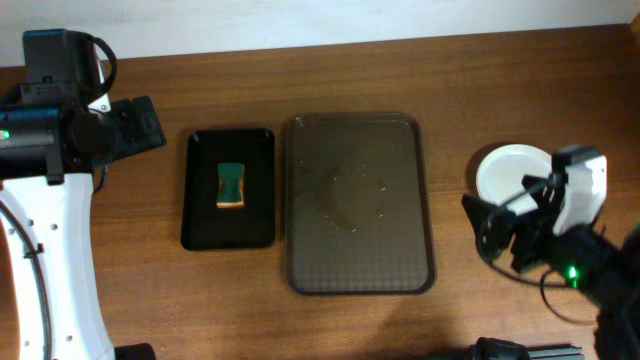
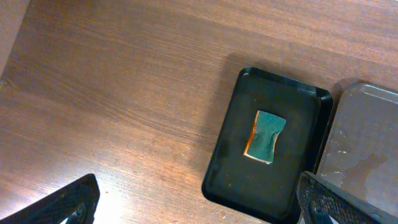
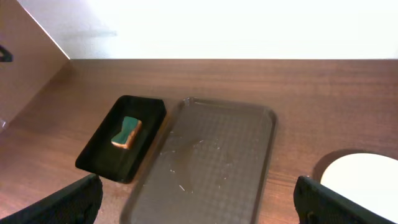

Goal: Clean dirty plates on tray and stack at the side

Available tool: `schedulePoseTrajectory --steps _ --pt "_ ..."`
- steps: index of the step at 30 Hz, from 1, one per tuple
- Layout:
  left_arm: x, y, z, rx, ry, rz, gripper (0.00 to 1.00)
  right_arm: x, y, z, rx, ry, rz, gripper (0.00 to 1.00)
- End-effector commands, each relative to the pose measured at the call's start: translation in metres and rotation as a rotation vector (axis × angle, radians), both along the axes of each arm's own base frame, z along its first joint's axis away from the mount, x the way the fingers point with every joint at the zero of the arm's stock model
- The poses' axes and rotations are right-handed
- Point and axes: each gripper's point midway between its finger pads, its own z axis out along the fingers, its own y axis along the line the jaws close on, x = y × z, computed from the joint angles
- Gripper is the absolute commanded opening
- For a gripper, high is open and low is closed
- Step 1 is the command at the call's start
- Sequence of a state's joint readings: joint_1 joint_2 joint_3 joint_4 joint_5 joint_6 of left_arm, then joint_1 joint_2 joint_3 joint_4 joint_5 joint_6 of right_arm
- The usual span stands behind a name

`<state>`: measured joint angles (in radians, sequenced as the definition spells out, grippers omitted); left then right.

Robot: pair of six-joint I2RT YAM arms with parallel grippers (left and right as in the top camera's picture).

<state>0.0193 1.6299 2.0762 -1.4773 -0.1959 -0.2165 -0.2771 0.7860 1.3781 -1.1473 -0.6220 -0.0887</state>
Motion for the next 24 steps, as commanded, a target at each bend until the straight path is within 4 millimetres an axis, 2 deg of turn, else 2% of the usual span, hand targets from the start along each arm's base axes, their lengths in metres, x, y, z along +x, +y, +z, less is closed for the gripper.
schedulePoseTrajectory --steps 1,7,10,12,14,17,18,21,23,24 --pt "-0.003 0.002 0.006 0.014 -0.014 -0.001 1.00 -0.017 -0.007 0.002 -0.065 -0.034 -0.061 0.98" --pt "-0.003 0.002 0.006 0.014 -0.014 0.000 1.00 -0.051 -0.004 0.010 -0.211 -0.147 -0.053 0.98" --pt "-0.003 0.002 0.006 0.014 -0.014 -0.001 1.00 -0.064 -0.012 0.000 -0.263 -0.128 -0.087 0.98" --pt "-0.003 0.002 0.006 0.014 -0.014 -0.001 1.00 -0.060 -0.025 -0.013 -0.295 -0.133 -0.158 0.98" --pt "-0.003 0.002 0.006 0.014 -0.014 -0.001 1.00 -0.045 -0.034 -0.027 -0.308 -0.173 -0.205 0.98" --pt "-0.003 0.002 0.006 0.014 -0.014 -0.001 1.00 -0.015 -0.039 -0.061 -0.311 -0.274 -0.228 0.98" --pt "-0.003 0.002 0.006 0.014 -0.014 0.000 1.00 -0.007 -0.040 -0.079 -0.312 -0.294 -0.231 0.98" --pt "-0.003 0.002 0.006 0.014 -0.014 -0.001 1.00 0.002 -0.042 -0.141 -0.311 -0.262 -0.226 0.99" --pt "-0.003 0.002 0.006 0.014 -0.014 0.000 1.00 0.009 -0.042 -0.167 -0.311 -0.269 -0.227 0.98" --pt "-0.003 0.002 0.006 0.014 -0.014 -0.001 1.00 0.011 -0.043 -0.172 -0.310 -0.279 -0.228 0.98"
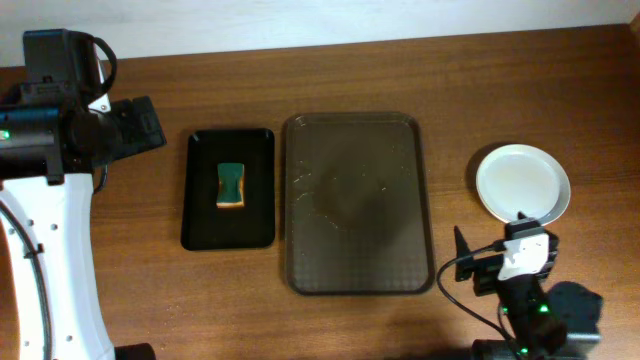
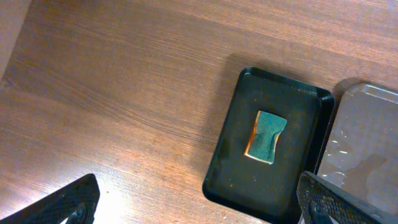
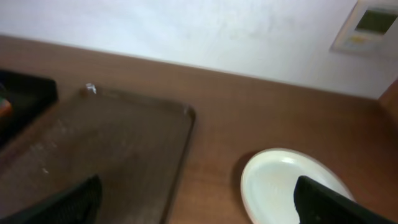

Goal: Clean dirty plates on tray and stack at the side

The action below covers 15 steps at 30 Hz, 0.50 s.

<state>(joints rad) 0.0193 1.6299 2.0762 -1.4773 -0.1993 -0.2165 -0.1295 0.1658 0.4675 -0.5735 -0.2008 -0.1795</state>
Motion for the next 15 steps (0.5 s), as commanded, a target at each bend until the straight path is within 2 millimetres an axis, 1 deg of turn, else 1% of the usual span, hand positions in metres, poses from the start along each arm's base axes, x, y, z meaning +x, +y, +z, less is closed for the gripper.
schedulePoseTrajectory --steps 1,4,10,15 --pt "-0.003 0.002 0.006 0.011 -0.014 -0.002 1.00 0.009 -0.004 -0.029 -0.009 -0.051 -0.016 0.98" --pt "-0.003 0.002 0.006 0.011 -0.014 -0.002 1.00 0.019 -0.005 -0.041 -0.019 -0.132 -0.015 0.98" --pt "-0.003 0.002 0.006 0.011 -0.014 -0.002 1.00 0.033 -0.006 -0.051 -0.033 -0.247 -0.011 0.98" --pt "-0.003 0.002 0.006 0.011 -0.014 -0.002 1.00 0.034 -0.007 -0.057 -0.032 -0.229 -0.015 0.98"
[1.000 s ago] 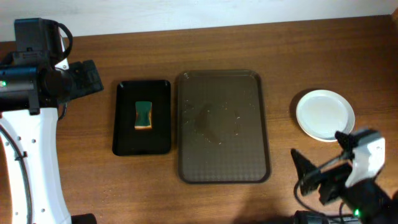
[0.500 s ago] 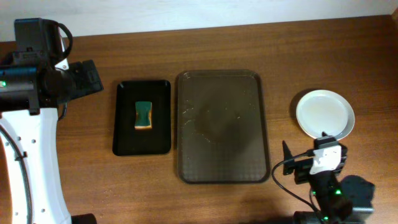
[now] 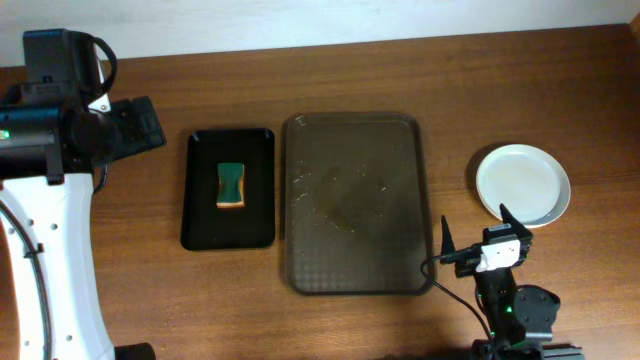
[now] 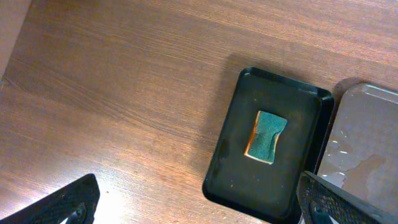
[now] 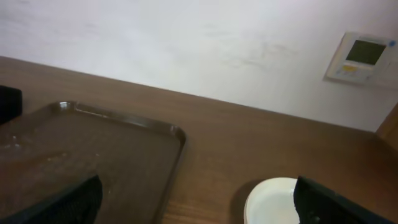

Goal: Clean dirty plates on tray and stack at the side

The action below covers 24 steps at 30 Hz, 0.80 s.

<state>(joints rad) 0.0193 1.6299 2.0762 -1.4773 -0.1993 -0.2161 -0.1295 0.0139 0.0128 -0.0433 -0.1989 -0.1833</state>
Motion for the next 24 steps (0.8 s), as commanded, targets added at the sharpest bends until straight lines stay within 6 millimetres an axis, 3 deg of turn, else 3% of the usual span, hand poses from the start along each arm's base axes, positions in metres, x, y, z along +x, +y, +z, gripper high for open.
schedulePoseTrajectory --steps 1,17,20,22,24 --pt "-0.003 0.002 0.006 0.011 -0.014 -0.002 1.00 0.000 -0.002 -0.005 0.005 0.014 -0.014 0.98" --pt "-0.004 0.001 0.007 0.007 -0.019 -0.004 1.00 0.000 -0.002 -0.005 0.005 0.014 -0.014 0.98" --pt "-0.019 -0.004 0.019 0.006 -0.043 -0.019 1.00 0.000 -0.002 -0.005 0.005 0.014 -0.014 0.98" --pt "-0.029 -0.008 0.037 0.035 -0.111 -0.028 1.00 0.000 -0.002 -0.005 0.005 0.014 -0.014 0.98" --pt "-0.025 -0.019 0.055 0.043 -0.231 -0.058 1.00 0.000 -0.002 -0.005 0.005 0.015 -0.014 0.98"
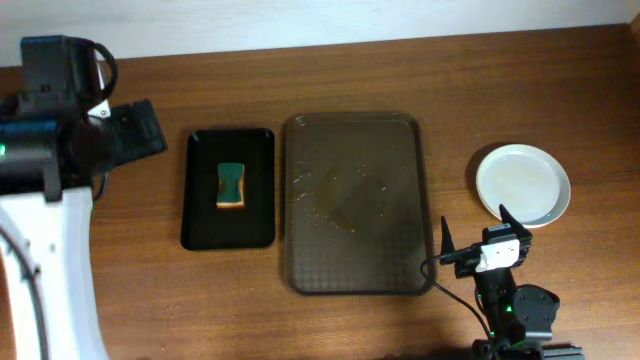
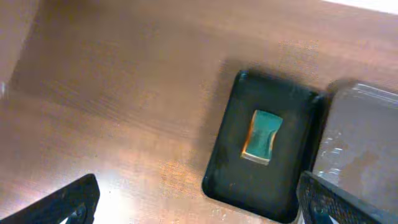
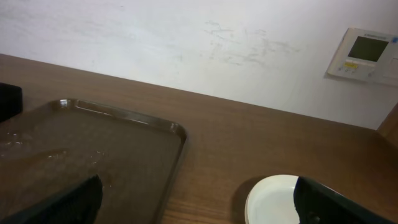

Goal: Clean dirty plates on tray and stack at the side

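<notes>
The brown tray [image 1: 400,130] lies mid-table with only water streaks on it, no plates. A white plate [image 1: 522,184] rests on the table to the tray's right, also seen in the right wrist view [image 3: 273,199]. My right gripper [image 1: 478,243] sits low at the front right, between tray and plate, open and empty. My left gripper [image 1: 140,128] hovers at the far left, open, with the green sponge [image 2: 262,135] in its black dish [image 2: 227,162] below and to the right.
The black dish [image 1: 198,215] with the sponge [image 1: 231,185] lies just left of the tray. A white wall with a thermostat panel [image 3: 368,52] rises behind the table. Bare wood surrounds the tray.
The left wrist view has shifted slightly and blurred, so the left arm has moved a little. The right gripper, the plate and the tray stay put.
At first my right gripper was raised beside the white plate, partly covering it. Then it stood low at the front, off the plate, which lay whole on the table. It then settled between tray and plate. The tray held no plates throughout.
</notes>
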Available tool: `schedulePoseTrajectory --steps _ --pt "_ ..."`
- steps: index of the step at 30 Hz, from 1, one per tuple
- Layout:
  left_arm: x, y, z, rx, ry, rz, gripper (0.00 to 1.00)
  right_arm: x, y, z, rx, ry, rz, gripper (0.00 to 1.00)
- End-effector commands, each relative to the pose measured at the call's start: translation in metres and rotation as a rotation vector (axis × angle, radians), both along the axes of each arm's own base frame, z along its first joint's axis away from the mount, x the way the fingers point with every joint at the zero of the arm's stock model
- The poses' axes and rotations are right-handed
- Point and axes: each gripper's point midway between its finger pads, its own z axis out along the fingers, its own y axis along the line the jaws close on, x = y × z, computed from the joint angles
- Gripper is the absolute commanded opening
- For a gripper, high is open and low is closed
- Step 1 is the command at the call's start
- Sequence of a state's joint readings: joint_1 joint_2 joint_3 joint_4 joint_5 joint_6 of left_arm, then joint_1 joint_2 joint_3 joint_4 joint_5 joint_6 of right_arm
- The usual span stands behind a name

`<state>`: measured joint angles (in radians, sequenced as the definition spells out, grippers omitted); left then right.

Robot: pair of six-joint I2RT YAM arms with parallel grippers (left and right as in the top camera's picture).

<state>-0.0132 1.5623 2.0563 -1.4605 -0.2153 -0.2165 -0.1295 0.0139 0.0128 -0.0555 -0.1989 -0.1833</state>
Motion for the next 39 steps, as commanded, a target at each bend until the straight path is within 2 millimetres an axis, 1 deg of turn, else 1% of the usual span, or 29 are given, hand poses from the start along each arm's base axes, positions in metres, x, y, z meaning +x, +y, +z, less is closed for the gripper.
schedulePoseTrajectory --steps 1,2,4,6,10,11,12,14,16,20,24,26,28,32,33,35,39 --pt "-0.012 -0.016 0.042 0.028 -0.221 -0.050 1.00 0.000 -0.002 -0.002 0.003 0.002 -0.014 0.98" --pt "-0.012 -0.022 0.045 0.022 -0.276 -0.065 1.00 0.000 -0.002 -0.002 0.003 0.002 -0.014 0.98" --pt "-0.015 -0.027 0.037 0.015 -0.339 -0.079 1.00 0.000 -0.002 -0.002 0.003 0.002 -0.014 0.98" --pt "-0.025 -0.026 0.017 0.001 -0.411 -0.069 1.00 0.000 -0.002 -0.002 0.004 0.002 -0.014 0.98" --pt "-0.040 -0.024 -0.010 -0.014 -0.566 -0.064 1.00 0.000 -0.002 -0.002 0.003 0.002 -0.014 0.98" --pt "-0.044 -0.023 -0.019 -0.019 -0.627 -0.063 1.00 0.000 -0.002 -0.002 0.004 0.002 -0.014 0.98" --pt "-0.052 -0.022 -0.027 -0.025 -0.703 -0.060 1.00 0.000 -0.002 -0.002 0.003 0.002 -0.014 0.98" --pt "-0.061 -0.021 -0.041 -0.032 -0.784 -0.058 1.00 0.000 -0.002 -0.002 0.003 0.002 -0.014 0.98" --pt "-0.075 -0.019 -0.064 -0.038 -0.866 -0.055 1.00 0.000 -0.002 -0.002 0.003 0.002 -0.014 0.98" --pt "-0.095 -0.011 -0.093 -0.051 -0.932 -0.015 1.00 0.000 -0.002 -0.002 0.003 0.002 -0.014 0.99" --pt "-0.110 0.001 -0.106 -0.035 -0.997 0.025 1.00 0.000 -0.002 -0.002 0.004 0.002 -0.014 0.99" --pt "-0.114 0.005 -0.111 -0.028 -1.017 0.041 1.00 0.000 -0.002 -0.002 0.003 0.002 -0.014 0.98" --pt "-0.115 0.007 -0.121 -0.034 -1.026 0.057 1.00 0.000 -0.002 -0.002 0.003 0.002 -0.014 0.98" --pt "-0.109 0.006 -0.139 -0.037 -1.011 0.054 1.00 0.000 -0.002 -0.002 0.003 0.002 -0.014 0.98" --pt "-0.105 0.004 -0.147 -0.043 -1.020 0.045 1.00 0.000 -0.002 -0.002 0.003 0.002 -0.014 0.98" --pt "-0.101 0.001 -0.154 -0.052 -1.054 0.034 1.00 0.000 -0.002 -0.002 0.004 0.002 -0.014 0.98" --pt "-0.100 -0.001 -0.164 -0.057 -1.009 0.032 1.00 0.000 -0.002 -0.002 0.004 0.002 -0.014 0.98"
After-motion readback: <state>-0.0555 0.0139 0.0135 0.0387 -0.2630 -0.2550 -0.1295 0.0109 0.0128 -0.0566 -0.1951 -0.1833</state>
